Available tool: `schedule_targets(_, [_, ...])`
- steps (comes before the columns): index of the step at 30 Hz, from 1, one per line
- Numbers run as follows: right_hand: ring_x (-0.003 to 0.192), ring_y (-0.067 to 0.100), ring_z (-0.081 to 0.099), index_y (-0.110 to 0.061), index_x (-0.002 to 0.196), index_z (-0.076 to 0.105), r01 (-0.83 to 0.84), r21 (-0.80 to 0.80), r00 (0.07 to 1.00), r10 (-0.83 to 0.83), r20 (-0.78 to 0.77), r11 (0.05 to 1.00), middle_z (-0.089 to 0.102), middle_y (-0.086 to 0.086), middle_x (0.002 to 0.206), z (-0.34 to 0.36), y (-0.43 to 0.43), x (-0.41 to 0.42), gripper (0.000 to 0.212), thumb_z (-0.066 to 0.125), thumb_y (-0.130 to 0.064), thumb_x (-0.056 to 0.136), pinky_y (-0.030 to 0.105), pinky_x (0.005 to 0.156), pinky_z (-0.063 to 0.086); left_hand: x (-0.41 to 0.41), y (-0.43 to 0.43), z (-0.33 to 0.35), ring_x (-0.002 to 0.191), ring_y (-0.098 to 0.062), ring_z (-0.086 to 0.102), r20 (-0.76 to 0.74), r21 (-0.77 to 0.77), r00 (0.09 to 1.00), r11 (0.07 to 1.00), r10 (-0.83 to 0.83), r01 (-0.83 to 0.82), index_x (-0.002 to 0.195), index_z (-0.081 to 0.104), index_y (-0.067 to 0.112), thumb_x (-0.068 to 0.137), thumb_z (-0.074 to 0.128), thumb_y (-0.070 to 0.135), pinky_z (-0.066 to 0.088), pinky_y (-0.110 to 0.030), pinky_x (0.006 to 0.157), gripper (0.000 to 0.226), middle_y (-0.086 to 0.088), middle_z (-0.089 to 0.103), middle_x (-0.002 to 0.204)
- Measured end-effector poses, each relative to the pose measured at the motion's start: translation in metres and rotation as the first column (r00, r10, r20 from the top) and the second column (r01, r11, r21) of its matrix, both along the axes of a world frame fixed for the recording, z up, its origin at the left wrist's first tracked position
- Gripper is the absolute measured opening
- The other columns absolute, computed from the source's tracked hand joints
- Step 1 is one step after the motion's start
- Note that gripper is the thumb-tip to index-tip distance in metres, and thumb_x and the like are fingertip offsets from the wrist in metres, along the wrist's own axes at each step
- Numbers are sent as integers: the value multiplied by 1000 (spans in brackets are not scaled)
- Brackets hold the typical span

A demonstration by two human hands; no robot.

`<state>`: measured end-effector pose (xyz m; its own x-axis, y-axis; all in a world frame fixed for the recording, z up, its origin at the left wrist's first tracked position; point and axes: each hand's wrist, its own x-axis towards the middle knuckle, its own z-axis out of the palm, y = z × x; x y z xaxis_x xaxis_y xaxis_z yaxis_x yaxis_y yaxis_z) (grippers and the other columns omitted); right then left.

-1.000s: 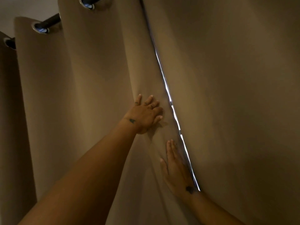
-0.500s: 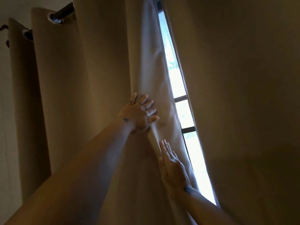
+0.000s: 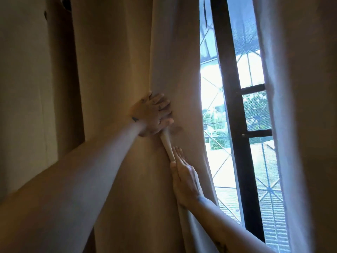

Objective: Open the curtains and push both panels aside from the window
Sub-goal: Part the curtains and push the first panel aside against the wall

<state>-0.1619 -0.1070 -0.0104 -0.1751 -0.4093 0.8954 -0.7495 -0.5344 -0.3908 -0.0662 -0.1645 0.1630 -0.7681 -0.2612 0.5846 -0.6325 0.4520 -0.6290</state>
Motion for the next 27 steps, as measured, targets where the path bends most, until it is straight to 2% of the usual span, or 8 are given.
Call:
schedule_targets(2, [136,15,28,-15,135,37,-8,-3,1000,8,13,1000,41,5,144,0,-16,12,46,30,-23,90,14,104,22,13,-15,1,146,-18,4,0,0,1000,1000,7,-7,143,27,26,94,22,50,-3,-41,117,55,3,20,157])
schedule_targets(5, [136,14,27,-13,134,37,-21,-26,999,22,28,999,42,7,143,1,-42,29,46,32,-20,89,10,103,20,33,-37,4,146,-20,4,29,-14,999,999,30,-29,144,25,23,93,20,50,-5,-43,117,58,0,19,157])
schedule_targets(9, [136,11,21,-12,136,34,-46,-28,998,47,29,999,36,7,145,2,-76,59,42,37,-7,94,10,105,15,62,-71,3,145,-22,6,86,-101,995,994,51,-42,143,26,18,93,17,50,-9,-41,116,60,-5,21,156])
schedule_targets(12, [138,12,18,-9,135,33,-90,-8,996,90,2,996,33,7,146,6,-101,84,40,35,-7,95,13,108,13,88,-100,7,145,-23,5,104,-110,989,990,101,-89,144,22,17,94,17,50,-10,-39,116,61,-7,17,157])
schedule_targets(18, [136,10,20,-8,135,33,-126,30,992,127,0,992,32,9,147,14,-155,130,40,35,-3,95,9,105,10,140,-154,8,146,-23,-3,104,-35,979,984,175,-172,146,8,17,92,13,53,-7,-38,117,66,-6,5,159])
schedule_targets(22, [137,13,21,-7,134,34,-172,20,985,172,34,985,35,11,146,14,-192,163,39,34,-4,95,11,107,12,174,-185,9,146,-22,-4,116,-45,972,979,203,-199,146,11,17,93,14,53,-6,-38,117,65,-7,5,159])
schedule_targets(24, [136,8,21,-10,134,35,-171,8,985,171,28,985,37,6,146,14,-209,176,39,34,-7,95,11,106,14,187,-199,11,145,-22,-5,124,-30,967,975,220,-218,146,12,17,92,13,54,-8,-37,117,65,-6,4,159])
schedule_targets(27, [134,5,20,-11,134,36,-180,-10,983,180,23,984,38,6,145,13,-232,193,39,35,-9,95,5,103,14,206,-219,13,145,-21,-7,128,-9,960,968,249,-249,146,11,18,91,11,56,-10,-37,117,67,-5,2,159])
